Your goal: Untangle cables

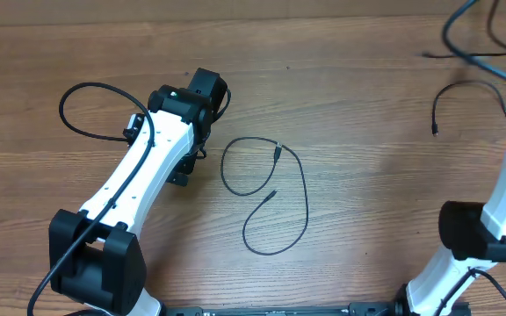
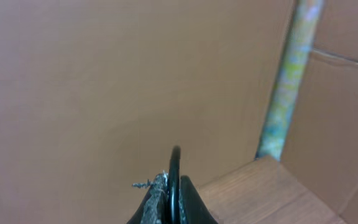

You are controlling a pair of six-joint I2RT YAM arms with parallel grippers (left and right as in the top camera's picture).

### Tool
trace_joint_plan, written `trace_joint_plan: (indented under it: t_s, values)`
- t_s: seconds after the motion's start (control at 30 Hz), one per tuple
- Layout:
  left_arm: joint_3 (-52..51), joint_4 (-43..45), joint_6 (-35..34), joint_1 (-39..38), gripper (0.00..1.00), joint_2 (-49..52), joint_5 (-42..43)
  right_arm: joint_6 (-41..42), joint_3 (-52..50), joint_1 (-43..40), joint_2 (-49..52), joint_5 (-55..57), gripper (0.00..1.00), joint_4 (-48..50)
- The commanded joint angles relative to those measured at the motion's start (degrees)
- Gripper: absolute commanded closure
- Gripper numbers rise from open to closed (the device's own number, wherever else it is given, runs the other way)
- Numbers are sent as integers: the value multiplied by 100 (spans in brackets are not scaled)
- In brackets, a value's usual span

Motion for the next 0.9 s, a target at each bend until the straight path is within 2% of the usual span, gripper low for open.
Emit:
trace_joint_plan:
  t_s: [0.0,0.17,0.37,0.47,0.63,0.87]
  values:
    - [63,-20,85,-2,0,9,-136,-22,61,-299,284,-699,96,271]
    - [63,-20,85,-2,0,9,-136,-24,61,-400,638,-1679,96,608]
    - [63,-20,85,-2,0,9,-136,-26,61,-391,739,-2236,96,992]
    - [63,-17,85,-2,0,9,-136,-98,61,-402,739,-2245,96,1123]
    - [61,-17,85,-2,0,9,-136,-933,-170,-623,872,-1746,96,1283]
    - [63,-17,85,-2,0,9,-136,-925,-1014,-1370,1161,-1504,96,1609]
